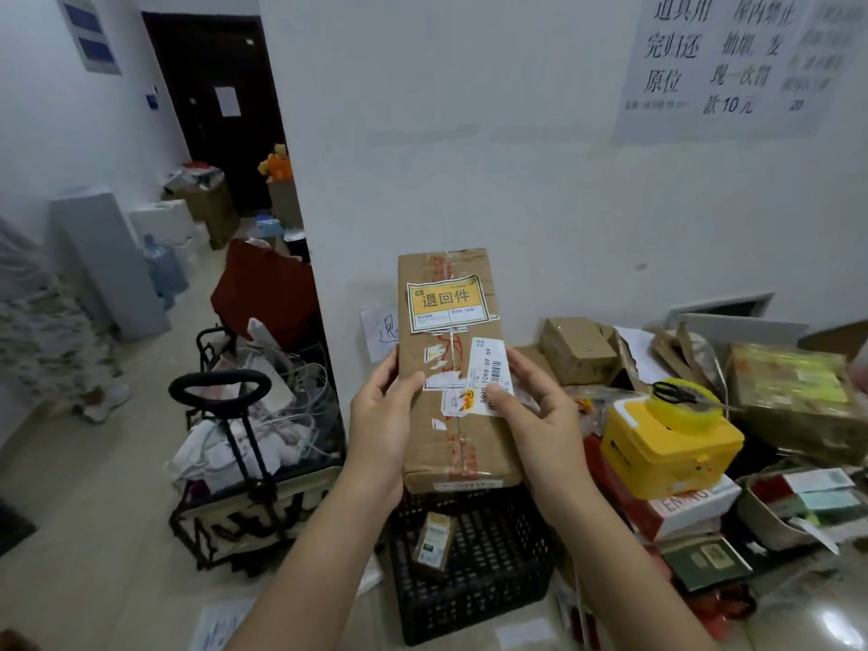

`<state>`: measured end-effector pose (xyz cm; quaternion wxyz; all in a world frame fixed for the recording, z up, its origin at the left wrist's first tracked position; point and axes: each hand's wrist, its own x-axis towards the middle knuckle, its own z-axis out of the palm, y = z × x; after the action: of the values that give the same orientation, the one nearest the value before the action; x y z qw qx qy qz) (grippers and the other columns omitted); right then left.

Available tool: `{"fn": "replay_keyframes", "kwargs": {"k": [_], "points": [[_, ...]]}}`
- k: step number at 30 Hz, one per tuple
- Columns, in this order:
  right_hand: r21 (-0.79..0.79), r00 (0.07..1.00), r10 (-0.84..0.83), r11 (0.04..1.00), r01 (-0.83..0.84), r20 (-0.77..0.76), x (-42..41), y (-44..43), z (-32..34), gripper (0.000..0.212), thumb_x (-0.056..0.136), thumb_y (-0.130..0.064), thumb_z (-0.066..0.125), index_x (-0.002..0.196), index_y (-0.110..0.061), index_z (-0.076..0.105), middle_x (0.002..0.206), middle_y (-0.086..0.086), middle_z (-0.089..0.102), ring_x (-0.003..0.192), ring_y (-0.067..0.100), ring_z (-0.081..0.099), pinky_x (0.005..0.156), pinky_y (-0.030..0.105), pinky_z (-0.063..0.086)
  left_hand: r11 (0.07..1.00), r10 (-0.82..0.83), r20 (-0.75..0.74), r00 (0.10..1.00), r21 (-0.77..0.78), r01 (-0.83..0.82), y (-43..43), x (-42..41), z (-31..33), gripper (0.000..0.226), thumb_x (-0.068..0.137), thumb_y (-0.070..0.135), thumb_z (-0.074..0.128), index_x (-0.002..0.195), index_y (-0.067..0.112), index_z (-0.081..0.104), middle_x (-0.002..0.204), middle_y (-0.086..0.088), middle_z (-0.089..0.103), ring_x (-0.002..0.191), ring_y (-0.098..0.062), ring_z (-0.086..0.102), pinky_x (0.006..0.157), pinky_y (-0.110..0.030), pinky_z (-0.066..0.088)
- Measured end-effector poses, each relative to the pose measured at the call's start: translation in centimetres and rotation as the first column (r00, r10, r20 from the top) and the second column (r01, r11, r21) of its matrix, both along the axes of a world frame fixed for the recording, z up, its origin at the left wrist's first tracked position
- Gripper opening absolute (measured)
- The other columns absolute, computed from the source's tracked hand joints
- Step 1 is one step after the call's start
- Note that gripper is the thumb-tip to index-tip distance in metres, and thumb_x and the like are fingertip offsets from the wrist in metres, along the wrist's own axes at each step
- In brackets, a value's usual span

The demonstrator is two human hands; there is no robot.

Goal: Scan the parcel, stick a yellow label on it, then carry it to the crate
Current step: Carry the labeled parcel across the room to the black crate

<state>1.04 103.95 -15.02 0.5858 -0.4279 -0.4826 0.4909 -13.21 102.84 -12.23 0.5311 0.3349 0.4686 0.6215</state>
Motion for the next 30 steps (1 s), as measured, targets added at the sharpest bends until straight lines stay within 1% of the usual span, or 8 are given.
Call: {"fn": "replay_keyframes", "kwargs": {"k": [7,11,14,16,18,23,27,30], "points": [[-0.036,0.994,0.107,0.994,-0.108,-0.015,0.6,13.2,-0.9,0.047,0.087,-0.008,0.063,0.129,-0.03,0.057,0.088,-0.011,0.078,0.084,0.018,0.075,0.073,0.041,0.062,0.998,0.063,-0.021,0.998,0.001,-0.063,12.2,0.8,-0.7,0.03,0.092,0.01,0.052,0.097,0.035,0.067,0.084,0.0,0.078,0.072,-0.019,0.075,0.06,-0.033,0.06],[-0.026,0.98,0.171,0.985,-0.169,0.102,1.2,19.4,-2.4,0.048,0.086,-0.025,0.065,0.123,-0.055,0.054,0.122,-0.007,0.068,0.111,0.022,0.065,0.094,0.052,0.052,0.997,0.081,-0.071,0.994,-0.01,-0.082,18.3,1.3,-2.2,0.03,0.093,0.013,0.052,0.105,0.037,0.065,0.093,-0.001,0.078,0.08,-0.021,0.075,0.067,-0.037,0.06],[-0.063,0.976,0.184,0.982,-0.178,0.116,1.4,22.7,-4.5,0.051,0.08,-0.034,0.066,0.12,-0.062,0.051,0.133,-0.007,0.058,0.116,0.021,0.061,0.092,0.051,0.054,0.998,0.056,-0.255,0.965,0.0,-0.058,21.5,1.3,-4.8,0.039,0.091,0.02,0.057,0.125,0.039,0.055,0.11,0.004,0.073,0.095,-0.017,0.072,0.081,-0.04,0.058],[-0.115,0.975,0.197,0.976,-0.185,0.102,1.5,24.0,-6.2,0.053,0.081,-0.031,0.068,0.122,-0.06,0.05,0.134,-0.005,0.058,0.115,0.021,0.062,0.092,0.05,0.054,1.0,0.021,-0.391,0.92,-0.004,-0.025,22.5,1.0,-6.6,0.043,0.088,0.025,0.061,0.123,0.049,0.05,0.111,0.016,0.069,0.1,0.0,0.067,0.088,-0.033,0.056],[-0.177,0.975,0.208,0.965,-0.191,0.084,1.6,25.2,-8.1,0.055,0.085,-0.018,0.067,0.121,-0.057,0.052,0.13,-0.004,0.062,0.112,0.021,0.065,0.092,0.049,0.054,0.998,-0.02,-0.463,0.886,-0.055,-0.006,23.0,0.4,-8.4,0.045,0.087,0.024,0.064,0.119,0.051,0.047,0.101,0.03,0.065,0.095,0.015,0.062,0.085,-0.023,0.055],[-0.314,0.96,0.256,0.926,-0.211,0.11,0.5,27.1,-11.9,0.056,0.085,-0.007,0.065,0.131,-0.036,0.055,0.123,0.001,0.068,0.103,0.022,0.069,0.086,0.049,0.057,0.979,-0.098,-0.492,0.865,-0.205,-0.006,24.6,-1.3,-12.7,0.044,0.085,0.028,0.066,0.116,0.052,0.045,0.105,0.032,0.062,0.105,0.011,0.058,0.09,-0.023,0.052],[-0.399,0.951,0.271,0.896,-0.193,0.148,-0.4,28.1,-14.1,0.055,0.088,-0.007,0.061,0.137,-0.03,0.05,0.117,-0.001,0.07,0.098,0.018,0.071,0.081,0.038,0.06,0.963,-0.121,-0.447,0.886,-0.27,-0.005,26.1,-2.0,-15.6,0.041,0.088,0.018,0.063,0.118,0.043,0.05,0.096,0.029,0.064,0.088,0.017,0.062,0.073,-0.012,0.053],[-0.425,0.94,0.273,0.89,-0.166,0.203,-1.0,28.7,-16.2,0.049,0.088,-0.011,0.062,0.129,-0.035,0.055,0.123,0.002,0.066,0.103,0.021,0.068,0.086,0.042,0.058,0.938,-0.157,-0.402,0.902,-0.346,0.009,26.9,-2.6,-18.4,0.04,0.088,0.015,0.062,0.104,0.049,0.052,0.099,0.024,0.067,0.092,0.006,0.067,0.082,-0.028,0.057]]}}
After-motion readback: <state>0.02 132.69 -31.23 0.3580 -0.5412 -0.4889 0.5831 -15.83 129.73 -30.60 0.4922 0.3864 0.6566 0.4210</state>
